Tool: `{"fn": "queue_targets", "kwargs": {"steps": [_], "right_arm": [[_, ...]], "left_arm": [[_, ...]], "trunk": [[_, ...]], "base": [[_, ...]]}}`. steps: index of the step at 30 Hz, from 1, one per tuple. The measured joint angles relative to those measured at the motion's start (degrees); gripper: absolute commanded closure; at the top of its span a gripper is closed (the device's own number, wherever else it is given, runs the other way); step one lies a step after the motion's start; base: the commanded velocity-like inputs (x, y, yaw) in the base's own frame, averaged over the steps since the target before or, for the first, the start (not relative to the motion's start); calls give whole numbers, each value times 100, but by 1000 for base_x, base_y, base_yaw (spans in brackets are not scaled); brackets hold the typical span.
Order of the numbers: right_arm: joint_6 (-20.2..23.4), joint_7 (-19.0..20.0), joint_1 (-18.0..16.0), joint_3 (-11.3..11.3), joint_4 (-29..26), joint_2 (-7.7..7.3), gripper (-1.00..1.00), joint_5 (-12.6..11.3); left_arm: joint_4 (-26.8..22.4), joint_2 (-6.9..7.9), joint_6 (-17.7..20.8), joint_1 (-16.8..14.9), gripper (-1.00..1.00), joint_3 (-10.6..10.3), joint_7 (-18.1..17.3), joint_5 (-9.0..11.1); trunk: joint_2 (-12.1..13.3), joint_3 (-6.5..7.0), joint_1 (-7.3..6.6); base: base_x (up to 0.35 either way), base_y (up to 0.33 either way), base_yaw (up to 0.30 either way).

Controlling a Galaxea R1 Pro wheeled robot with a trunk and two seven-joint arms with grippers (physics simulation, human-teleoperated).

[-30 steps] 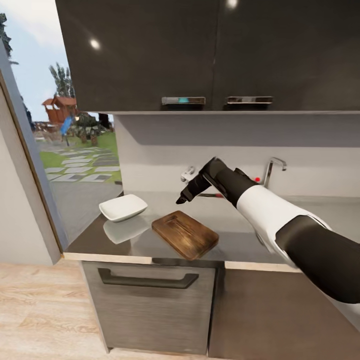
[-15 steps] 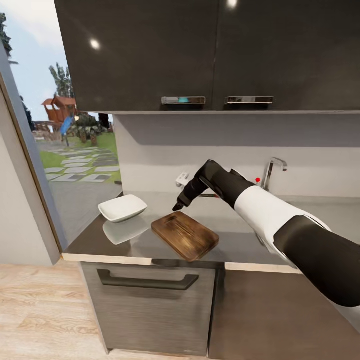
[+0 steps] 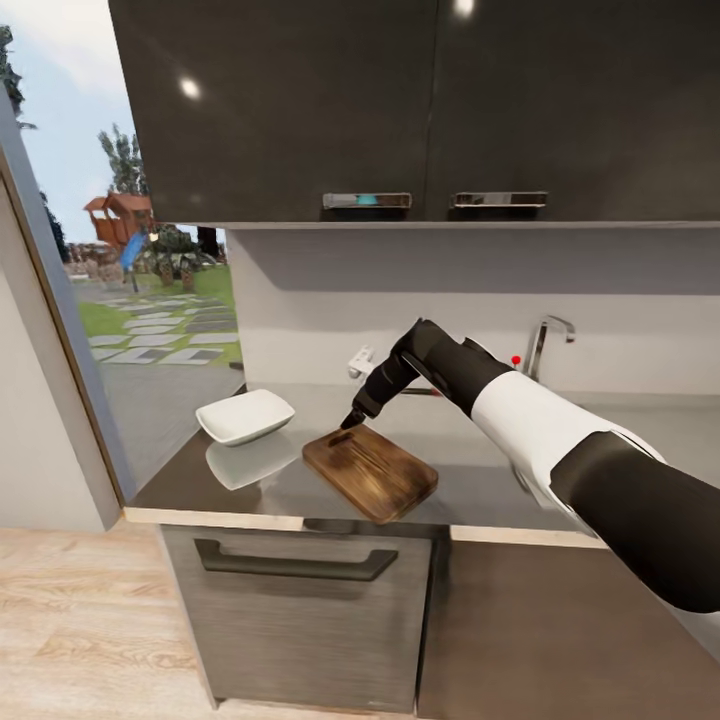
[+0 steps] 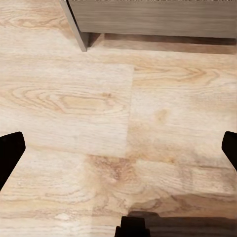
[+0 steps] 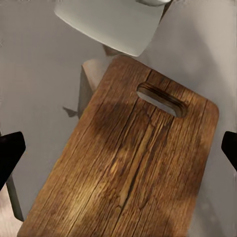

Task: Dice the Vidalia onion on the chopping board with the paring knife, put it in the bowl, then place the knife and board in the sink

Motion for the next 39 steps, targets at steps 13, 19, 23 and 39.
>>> {"fn": "queue_targets", "kwargs": {"steps": [13, 19, 23, 39], "right_arm": [[-160, 132, -3, 9, -1, 0, -100, -6], [-163, 130, 2, 13, 16, -3, -100, 1], [-163, 130, 1, 15, 41, -4, -100, 2], [-163, 130, 3, 16, 96, -14, -100, -6]], "left_arm": [[-2, 0, 0, 0, -100, 5, 2, 0], [-20, 0, -11, 0, -100, -1, 1, -5], [-48, -20, -9, 0, -100, -3, 4, 5], [-19, -31, -3, 0, -100, -10, 0, 13]], "trunk": [[0, 0, -2], [0, 0, -1], [0, 0, 0], [121, 54, -65]], "base": [[201, 74, 0], [192, 156, 0], [38, 31, 0], [2, 2, 0]]}}
